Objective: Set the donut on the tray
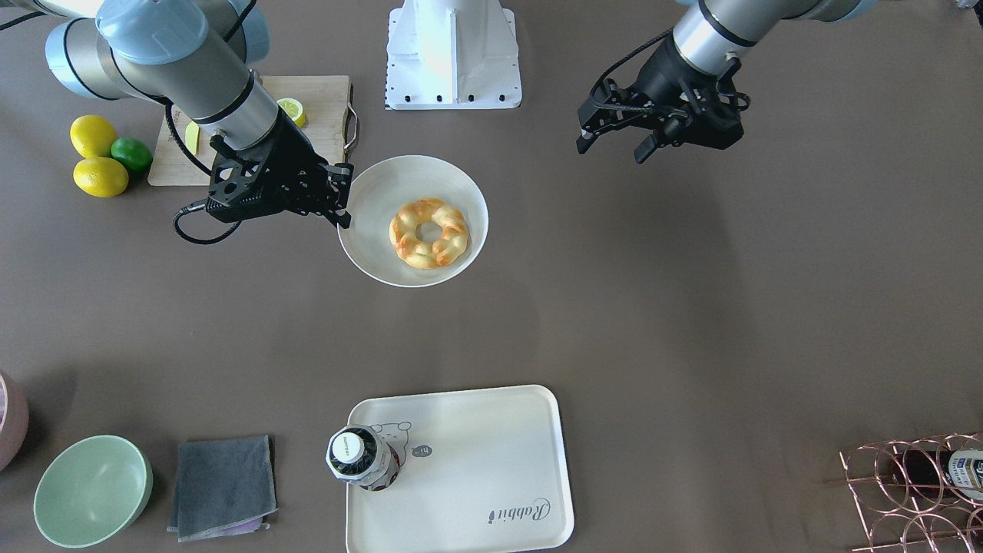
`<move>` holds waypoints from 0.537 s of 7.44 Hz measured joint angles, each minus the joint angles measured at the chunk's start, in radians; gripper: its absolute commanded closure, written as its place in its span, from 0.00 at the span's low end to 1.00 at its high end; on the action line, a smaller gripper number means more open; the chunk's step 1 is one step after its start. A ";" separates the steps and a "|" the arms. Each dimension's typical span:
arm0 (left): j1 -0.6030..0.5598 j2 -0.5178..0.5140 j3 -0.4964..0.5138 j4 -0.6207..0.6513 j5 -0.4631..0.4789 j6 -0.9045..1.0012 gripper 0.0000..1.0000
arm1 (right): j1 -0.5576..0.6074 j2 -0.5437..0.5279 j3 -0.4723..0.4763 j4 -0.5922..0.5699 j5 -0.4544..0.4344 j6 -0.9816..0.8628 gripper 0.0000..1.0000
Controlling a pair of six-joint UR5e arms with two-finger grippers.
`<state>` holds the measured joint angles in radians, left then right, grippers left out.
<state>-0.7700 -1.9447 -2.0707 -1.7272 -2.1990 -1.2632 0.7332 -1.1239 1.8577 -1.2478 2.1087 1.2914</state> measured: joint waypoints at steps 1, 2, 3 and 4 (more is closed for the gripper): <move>0.048 -0.072 0.011 0.066 0.051 -0.019 0.03 | -0.003 0.006 0.002 -0.001 -0.002 0.010 1.00; 0.080 -0.127 0.032 0.103 0.086 -0.035 0.03 | -0.008 0.009 0.012 -0.002 -0.002 0.025 1.00; 0.094 -0.154 0.044 0.116 0.100 -0.043 0.03 | -0.019 0.010 0.025 -0.002 -0.003 0.045 1.00; 0.103 -0.170 0.053 0.117 0.105 -0.048 0.03 | -0.031 0.009 0.039 -0.002 -0.008 0.061 1.00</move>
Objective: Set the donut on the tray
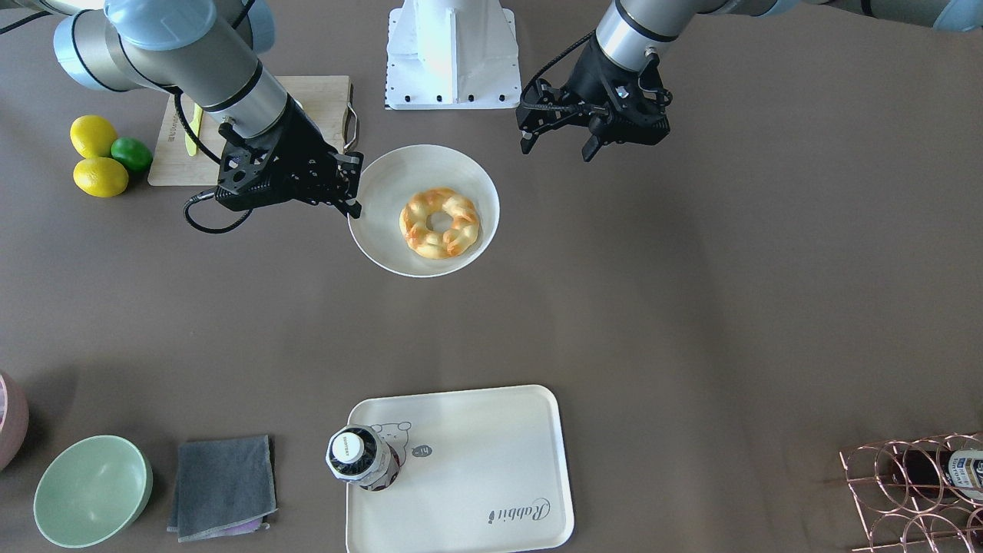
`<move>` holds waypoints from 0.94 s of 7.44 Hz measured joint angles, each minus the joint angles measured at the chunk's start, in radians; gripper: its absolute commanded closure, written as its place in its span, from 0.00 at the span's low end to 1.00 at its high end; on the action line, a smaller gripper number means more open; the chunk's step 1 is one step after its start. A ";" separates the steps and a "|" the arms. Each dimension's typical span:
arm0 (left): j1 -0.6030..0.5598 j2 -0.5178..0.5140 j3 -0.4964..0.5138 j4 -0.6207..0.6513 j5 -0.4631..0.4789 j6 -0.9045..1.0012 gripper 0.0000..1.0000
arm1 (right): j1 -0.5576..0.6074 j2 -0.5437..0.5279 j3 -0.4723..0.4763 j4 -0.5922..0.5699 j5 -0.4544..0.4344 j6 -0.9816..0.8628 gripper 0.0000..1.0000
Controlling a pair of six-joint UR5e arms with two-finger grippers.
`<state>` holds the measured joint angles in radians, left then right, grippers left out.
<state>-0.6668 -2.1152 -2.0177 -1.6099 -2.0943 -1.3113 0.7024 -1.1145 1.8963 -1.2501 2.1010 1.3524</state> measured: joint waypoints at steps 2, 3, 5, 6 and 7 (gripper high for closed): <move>0.009 -0.040 0.030 -0.001 0.003 -0.021 0.07 | -0.022 -0.002 0.019 -0.001 -0.011 0.012 1.00; 0.011 -0.050 0.038 -0.001 0.006 -0.029 0.11 | -0.029 -0.005 0.030 -0.002 -0.012 0.014 1.00; 0.012 -0.055 0.043 -0.001 0.015 -0.035 0.23 | -0.040 -0.008 0.068 -0.036 -0.013 0.014 1.00; 0.013 -0.055 0.043 -0.001 0.017 -0.039 0.29 | -0.047 -0.005 0.093 -0.076 -0.014 0.014 1.00; 0.014 -0.055 0.043 -0.001 0.018 -0.059 0.32 | -0.054 -0.004 0.107 -0.102 -0.019 0.014 1.00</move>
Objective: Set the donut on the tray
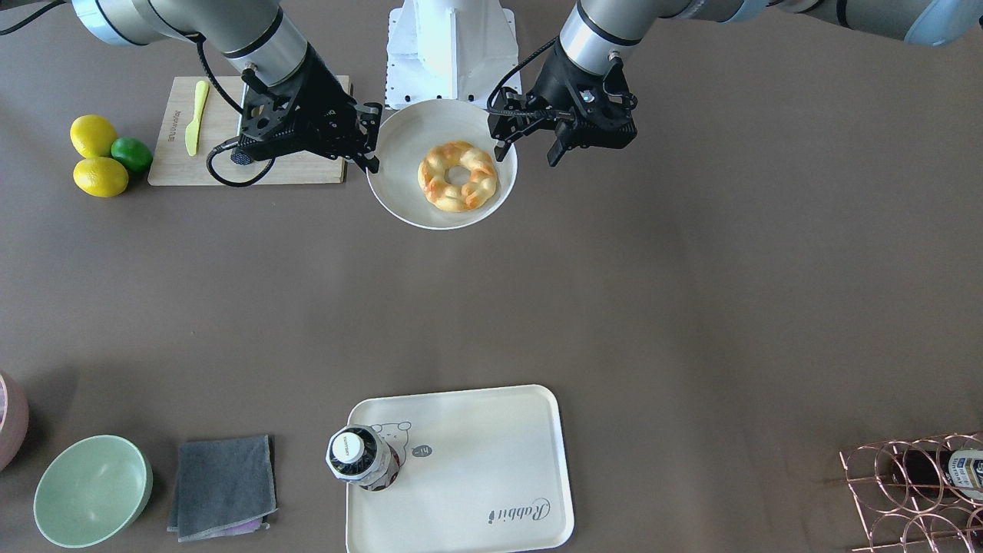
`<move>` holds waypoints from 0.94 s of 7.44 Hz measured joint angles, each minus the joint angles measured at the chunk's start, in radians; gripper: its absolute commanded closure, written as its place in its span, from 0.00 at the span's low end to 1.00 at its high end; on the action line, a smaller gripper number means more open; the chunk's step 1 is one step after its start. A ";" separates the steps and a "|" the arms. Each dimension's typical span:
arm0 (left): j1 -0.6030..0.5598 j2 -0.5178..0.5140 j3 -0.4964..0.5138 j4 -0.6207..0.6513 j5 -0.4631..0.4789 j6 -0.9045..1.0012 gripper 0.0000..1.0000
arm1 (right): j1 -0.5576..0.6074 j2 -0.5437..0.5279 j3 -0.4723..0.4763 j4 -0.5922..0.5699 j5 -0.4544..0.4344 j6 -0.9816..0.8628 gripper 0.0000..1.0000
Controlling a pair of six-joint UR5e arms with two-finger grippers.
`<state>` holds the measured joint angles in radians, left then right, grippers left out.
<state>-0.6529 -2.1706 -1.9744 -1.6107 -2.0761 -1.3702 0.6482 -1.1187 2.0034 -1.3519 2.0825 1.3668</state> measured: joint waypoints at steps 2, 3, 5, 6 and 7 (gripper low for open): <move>0.013 -0.001 -0.002 0.000 0.016 -0.026 0.38 | -0.009 0.003 0.007 -0.015 -0.006 0.000 1.00; 0.023 -0.001 -0.002 -0.001 0.026 -0.042 0.43 | -0.010 0.005 0.008 -0.016 -0.007 0.000 1.00; 0.037 -0.001 -0.005 -0.001 0.038 -0.061 0.58 | -0.011 0.016 0.007 -0.016 -0.012 0.000 1.00; 0.040 -0.001 -0.007 -0.001 0.040 -0.063 0.58 | -0.011 0.018 0.006 -0.016 -0.013 0.000 1.00; 0.040 0.002 -0.009 0.000 0.040 -0.064 0.59 | -0.009 0.018 0.005 -0.017 -0.014 0.000 1.00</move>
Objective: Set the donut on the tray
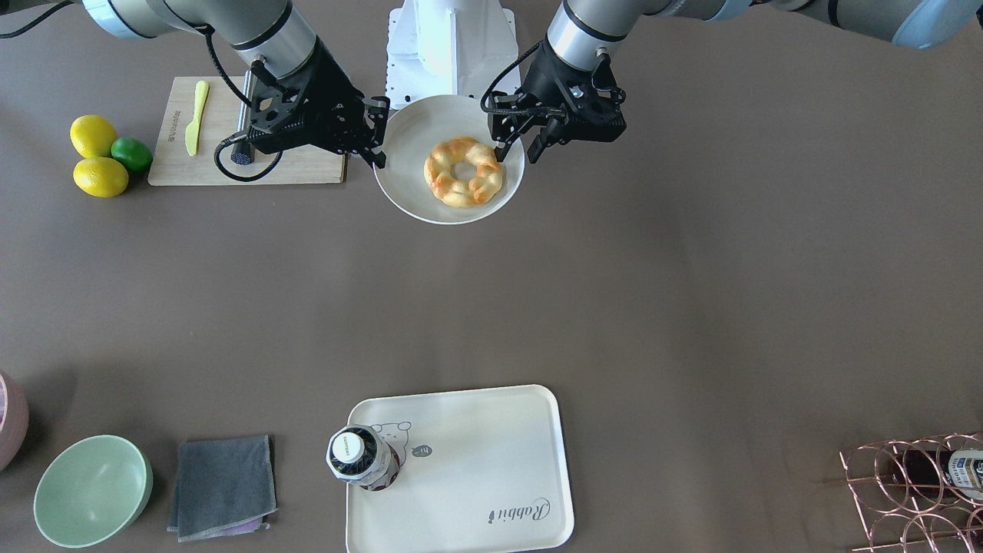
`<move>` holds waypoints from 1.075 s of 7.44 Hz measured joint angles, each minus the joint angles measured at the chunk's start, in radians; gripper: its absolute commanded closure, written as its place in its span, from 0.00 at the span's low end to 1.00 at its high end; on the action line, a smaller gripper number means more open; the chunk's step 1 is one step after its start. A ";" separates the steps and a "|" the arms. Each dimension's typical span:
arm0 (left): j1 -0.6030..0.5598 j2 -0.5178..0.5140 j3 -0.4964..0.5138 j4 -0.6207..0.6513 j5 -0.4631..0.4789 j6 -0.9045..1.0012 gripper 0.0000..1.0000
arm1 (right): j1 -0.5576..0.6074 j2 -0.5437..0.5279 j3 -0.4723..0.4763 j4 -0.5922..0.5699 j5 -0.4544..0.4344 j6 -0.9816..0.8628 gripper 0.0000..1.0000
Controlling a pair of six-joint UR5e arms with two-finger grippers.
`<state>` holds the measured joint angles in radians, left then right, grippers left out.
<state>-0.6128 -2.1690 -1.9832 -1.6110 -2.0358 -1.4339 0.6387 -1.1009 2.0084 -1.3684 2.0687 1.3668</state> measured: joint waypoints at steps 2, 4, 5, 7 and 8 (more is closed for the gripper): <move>0.000 0.006 -0.004 0.000 0.000 0.000 0.91 | 0.004 0.000 -0.002 -0.001 -0.001 0.000 1.00; 0.001 0.007 -0.005 0.000 0.000 -0.001 1.00 | 0.006 0.000 -0.003 -0.001 -0.002 0.000 1.00; 0.001 0.006 -0.005 0.000 0.000 -0.002 1.00 | 0.007 0.001 -0.003 -0.001 -0.002 0.000 1.00; 0.001 0.006 -0.004 0.000 0.000 -0.001 1.00 | 0.007 0.003 -0.003 -0.001 -0.003 0.000 0.21; 0.001 0.006 -0.003 0.000 0.000 -0.002 1.00 | 0.007 0.004 -0.003 0.000 -0.003 0.001 0.00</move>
<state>-0.6120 -2.1631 -1.9861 -1.6108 -2.0357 -1.4356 0.6459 -1.0971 2.0058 -1.3684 2.0657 1.3675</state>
